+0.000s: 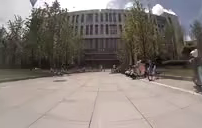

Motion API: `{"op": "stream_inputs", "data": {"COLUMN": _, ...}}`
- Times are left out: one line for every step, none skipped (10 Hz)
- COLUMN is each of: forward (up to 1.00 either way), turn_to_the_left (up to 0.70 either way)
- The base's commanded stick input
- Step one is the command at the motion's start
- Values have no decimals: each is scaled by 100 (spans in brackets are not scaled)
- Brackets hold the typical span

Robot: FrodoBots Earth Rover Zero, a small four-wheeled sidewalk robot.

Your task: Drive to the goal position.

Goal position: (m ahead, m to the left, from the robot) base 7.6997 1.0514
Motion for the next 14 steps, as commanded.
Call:
{"op": "stream_inputs", "data": {"forward": 70, "turn_to_the_left": 3}}
{"op": "stream_inputs", "data": {"forward": 70, "turn_to_the_left": 3}}
{"op": "stream_inputs", "data": {"forward": 70, "turn_to_the_left": 3}}
{"op": "stream_inputs", "data": {"forward": 70, "turn_to_the_left": 3}}
{"op": "stream_inputs", "data": {"forward": 70, "turn_to_the_left": 3}}
{"op": "stream_inputs", "data": {"forward": 70, "turn_to_the_left": 3}}
{"op": "stream_inputs", "data": {"forward": 70, "turn_to_the_left": 3}}
{"op": "stream_inputs", "data": {"forward": 70, "turn_to_the_left": 3}}
{"op": "stream_inputs", "data": {"forward": 70, "turn_to_the_left": 3}}
{"op": "stream_inputs", "data": {"forward": 70, "turn_to_the_left": 3}}
{"op": "stream_inputs", "data": {"forward": 70, "turn_to_the_left": 3}}
{"op": "stream_inputs", "data": {"forward": 70, "turn_to_the_left": 3}}
{"op": "stream_inputs", "data": {"forward": 70, "turn_to_the_left": 3}}
{"op": "stream_inputs", "data": {"forward": 70, "turn_to_the_left": 3}}
